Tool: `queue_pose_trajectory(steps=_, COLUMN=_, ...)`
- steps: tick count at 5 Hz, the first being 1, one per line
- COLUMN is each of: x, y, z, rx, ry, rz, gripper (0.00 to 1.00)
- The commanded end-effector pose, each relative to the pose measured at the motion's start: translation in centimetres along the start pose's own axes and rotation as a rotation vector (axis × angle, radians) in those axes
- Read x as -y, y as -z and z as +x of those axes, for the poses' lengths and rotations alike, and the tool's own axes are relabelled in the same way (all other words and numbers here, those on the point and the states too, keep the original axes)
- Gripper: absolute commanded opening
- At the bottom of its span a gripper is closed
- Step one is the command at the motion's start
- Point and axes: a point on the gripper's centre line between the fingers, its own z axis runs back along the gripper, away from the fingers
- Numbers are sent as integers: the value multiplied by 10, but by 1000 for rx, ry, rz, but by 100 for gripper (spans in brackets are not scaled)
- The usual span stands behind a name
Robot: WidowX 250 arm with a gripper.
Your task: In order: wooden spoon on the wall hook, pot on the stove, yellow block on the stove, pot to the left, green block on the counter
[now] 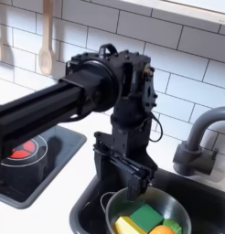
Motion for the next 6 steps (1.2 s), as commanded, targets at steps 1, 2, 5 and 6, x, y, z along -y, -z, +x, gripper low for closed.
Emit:
queue_pose_trajectory(steps=1, x=-8, y=13, z=-5, rx=44, ry=35, rz=3, gripper=100)
queue_pose_trajectory(steps=2, x=-8, y=26, z=-7, rx=7, ry=50, rz=-3, gripper=100)
queue_pose_trajectory(steps=5, x=-6, y=27, z=-13, rx=-18, ry=83, rz=-8, gripper=100)
queue_pose_trajectory(steps=6, x=-7, y=28, z=-15, rx=-32, ry=91, rz=-9, gripper=100)
